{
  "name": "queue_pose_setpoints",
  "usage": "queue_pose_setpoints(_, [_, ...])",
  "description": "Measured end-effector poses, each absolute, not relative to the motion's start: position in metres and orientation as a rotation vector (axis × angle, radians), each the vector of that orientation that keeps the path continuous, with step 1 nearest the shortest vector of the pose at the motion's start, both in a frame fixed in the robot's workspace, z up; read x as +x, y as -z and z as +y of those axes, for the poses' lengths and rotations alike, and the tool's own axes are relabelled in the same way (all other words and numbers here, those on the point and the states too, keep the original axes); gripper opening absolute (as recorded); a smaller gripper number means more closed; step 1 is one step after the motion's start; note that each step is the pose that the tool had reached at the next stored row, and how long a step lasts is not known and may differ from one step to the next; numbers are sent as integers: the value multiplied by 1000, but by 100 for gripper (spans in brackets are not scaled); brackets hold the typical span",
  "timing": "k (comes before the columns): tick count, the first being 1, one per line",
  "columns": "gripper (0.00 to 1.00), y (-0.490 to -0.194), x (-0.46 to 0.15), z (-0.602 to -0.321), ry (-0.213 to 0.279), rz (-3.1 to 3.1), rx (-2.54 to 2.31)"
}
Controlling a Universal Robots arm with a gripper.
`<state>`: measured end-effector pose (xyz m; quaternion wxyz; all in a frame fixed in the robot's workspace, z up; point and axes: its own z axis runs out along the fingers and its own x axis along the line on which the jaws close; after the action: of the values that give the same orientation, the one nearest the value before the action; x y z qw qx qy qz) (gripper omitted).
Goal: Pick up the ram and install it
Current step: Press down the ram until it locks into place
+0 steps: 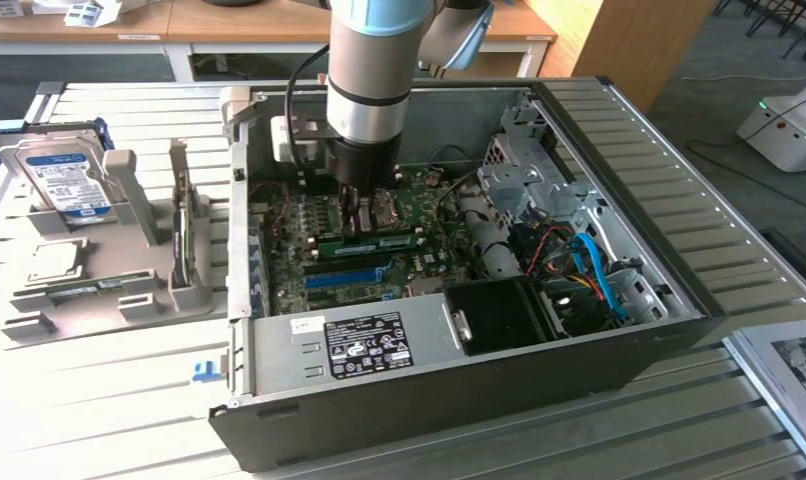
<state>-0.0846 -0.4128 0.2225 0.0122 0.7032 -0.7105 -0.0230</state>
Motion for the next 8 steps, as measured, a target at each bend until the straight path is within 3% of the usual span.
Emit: queue_pose_setpoints(8, [10, -222, -85, -413, 72, -2215, 2192])
